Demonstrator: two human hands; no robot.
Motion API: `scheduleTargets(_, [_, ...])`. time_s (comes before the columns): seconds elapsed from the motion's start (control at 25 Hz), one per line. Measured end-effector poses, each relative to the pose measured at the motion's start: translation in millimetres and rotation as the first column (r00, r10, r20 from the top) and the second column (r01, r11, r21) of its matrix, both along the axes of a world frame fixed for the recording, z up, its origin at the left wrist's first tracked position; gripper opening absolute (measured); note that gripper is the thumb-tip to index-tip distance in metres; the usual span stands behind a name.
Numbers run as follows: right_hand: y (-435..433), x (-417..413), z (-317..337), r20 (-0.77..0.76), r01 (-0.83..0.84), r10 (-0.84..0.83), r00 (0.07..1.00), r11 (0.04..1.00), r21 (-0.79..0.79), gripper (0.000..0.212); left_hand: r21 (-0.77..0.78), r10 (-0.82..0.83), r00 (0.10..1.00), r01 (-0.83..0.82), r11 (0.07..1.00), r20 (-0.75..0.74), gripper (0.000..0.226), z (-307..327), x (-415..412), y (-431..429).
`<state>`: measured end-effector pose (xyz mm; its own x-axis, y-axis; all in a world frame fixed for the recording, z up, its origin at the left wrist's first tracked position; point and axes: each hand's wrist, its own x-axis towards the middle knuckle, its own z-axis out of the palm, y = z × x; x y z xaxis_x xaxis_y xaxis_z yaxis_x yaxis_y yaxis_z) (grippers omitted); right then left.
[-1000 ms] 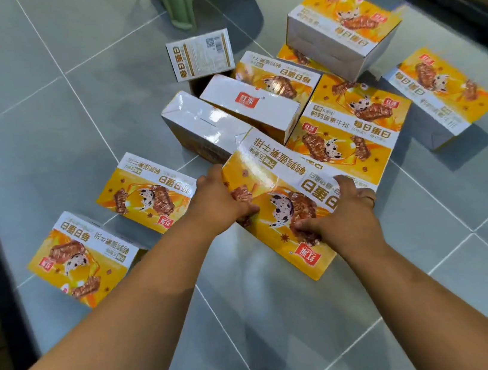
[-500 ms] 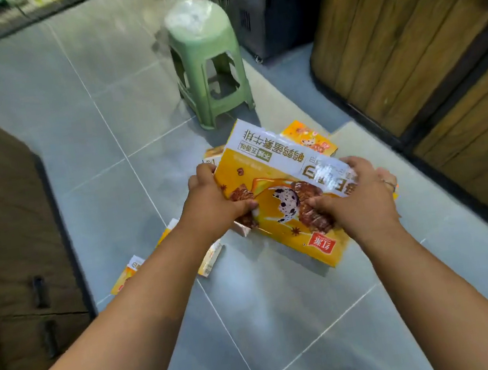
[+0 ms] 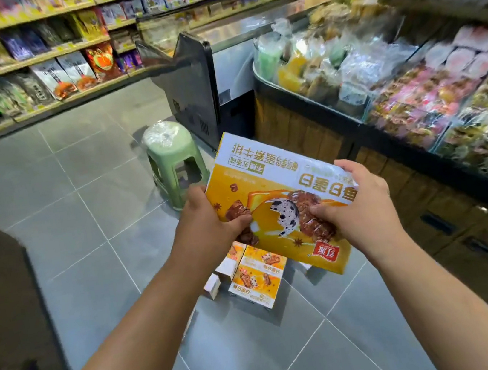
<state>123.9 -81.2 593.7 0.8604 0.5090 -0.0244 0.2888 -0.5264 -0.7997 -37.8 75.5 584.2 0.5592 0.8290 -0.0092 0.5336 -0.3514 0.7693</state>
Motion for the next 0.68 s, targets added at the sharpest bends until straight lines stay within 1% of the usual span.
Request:
scheduleTargets(0.12, [-22.9, -0.9, 33.2, 0.041, 0.036, -0.038, 0.998, 0.997, 0.063, 0.079, 0.043, -0.057, 0.998, 0.055, 0.998, 0.041, 0.07, 26.0, 7.7, -13.7])
scheduleTargets(0.2, [-37.6, -4.6, 46.5, 0.078, 0.079, -0.083, 0.993, 0.995, 0.062, 0.083, 0.061, -0.111, 0.993, 0.108, 0.992, 0.047, 0.072, 37.4, 11.7, -20.7])
scheduleTargets(0.4, [-76.0, -34.4, 67.3, 0.123, 0.284, -0.289, 0.949, 0.957, 0.06, 0.083, 0.072, -0.284, 0.958, 0.28, 0.957, 0.042, 0.072, 61.7, 17.3, -38.8])
scheduleTargets(0.52, [-104.5, -54.5, 82.1, 0.148, 0.401, -0.412, 0.899, 0.911, 0.097, 0.084, 0.075, -0.413, 0.908, 0.408, 0.91, 0.069, 0.079, 78.6, 26.7, -51.1])
scheduleTargets(0.68, [-157.3, -75.9, 93.9, 0.176, 0.575, -0.582, 0.793, 0.813, 0.098, 0.089, 0.121, -0.599, 0.79, 0.587, 0.8, 0.13, 0.088, 95.6, 38.0, -91.3])
